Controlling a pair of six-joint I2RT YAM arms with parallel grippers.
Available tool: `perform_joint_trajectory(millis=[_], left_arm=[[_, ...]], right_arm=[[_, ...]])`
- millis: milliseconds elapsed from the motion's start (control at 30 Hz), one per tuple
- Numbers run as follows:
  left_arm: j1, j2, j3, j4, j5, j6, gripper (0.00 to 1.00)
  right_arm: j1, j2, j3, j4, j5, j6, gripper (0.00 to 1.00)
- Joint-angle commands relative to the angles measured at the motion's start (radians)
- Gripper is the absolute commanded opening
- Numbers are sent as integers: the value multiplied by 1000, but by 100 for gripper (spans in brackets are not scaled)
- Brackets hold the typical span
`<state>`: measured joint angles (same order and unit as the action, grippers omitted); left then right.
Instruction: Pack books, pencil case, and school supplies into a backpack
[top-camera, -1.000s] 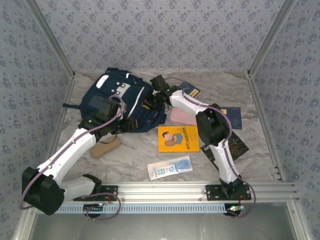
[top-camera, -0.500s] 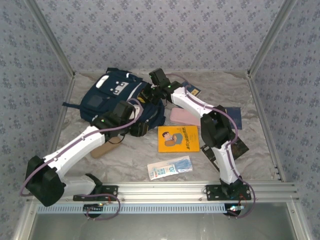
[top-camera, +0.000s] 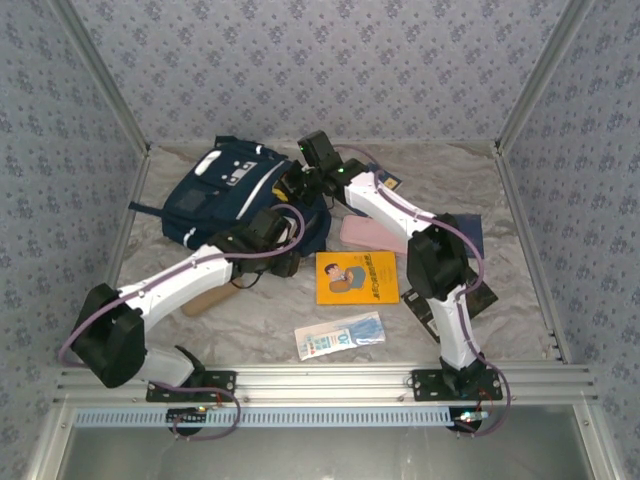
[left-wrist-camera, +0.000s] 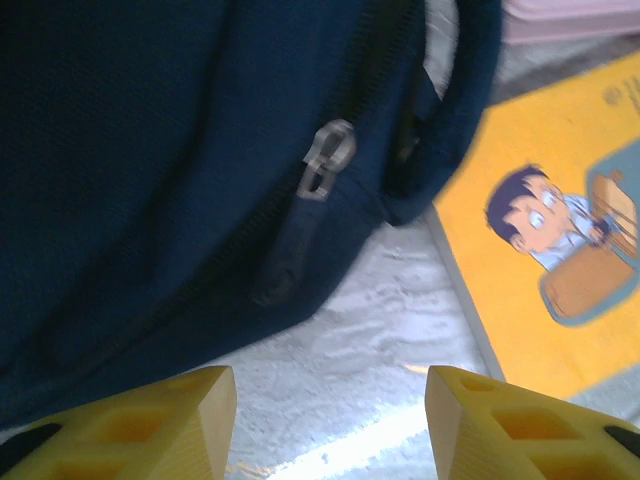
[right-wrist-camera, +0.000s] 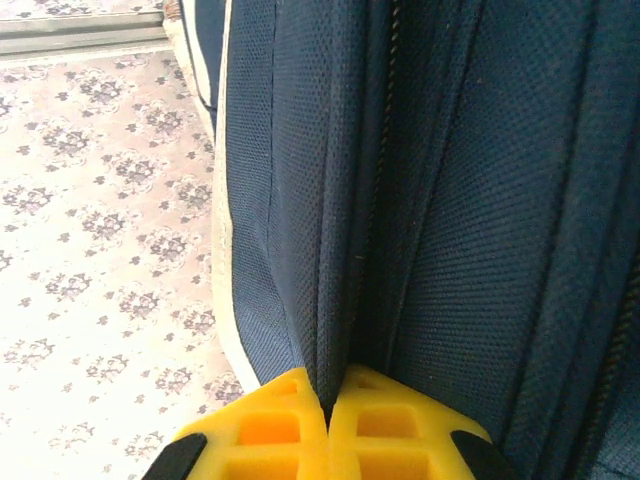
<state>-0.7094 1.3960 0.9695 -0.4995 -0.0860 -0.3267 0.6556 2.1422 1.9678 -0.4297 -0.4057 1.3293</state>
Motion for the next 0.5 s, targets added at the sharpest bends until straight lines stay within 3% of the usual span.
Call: perform_joint_trajectory(millis=[0,467], left_arm=[[-5,27,13,38,-106,-18,52],[-31,124,93,97,-240,-40,47]], right_arm=[[6,-90,19,54,-1,31,0],[47,-96,-28,113,-4,71,0]])
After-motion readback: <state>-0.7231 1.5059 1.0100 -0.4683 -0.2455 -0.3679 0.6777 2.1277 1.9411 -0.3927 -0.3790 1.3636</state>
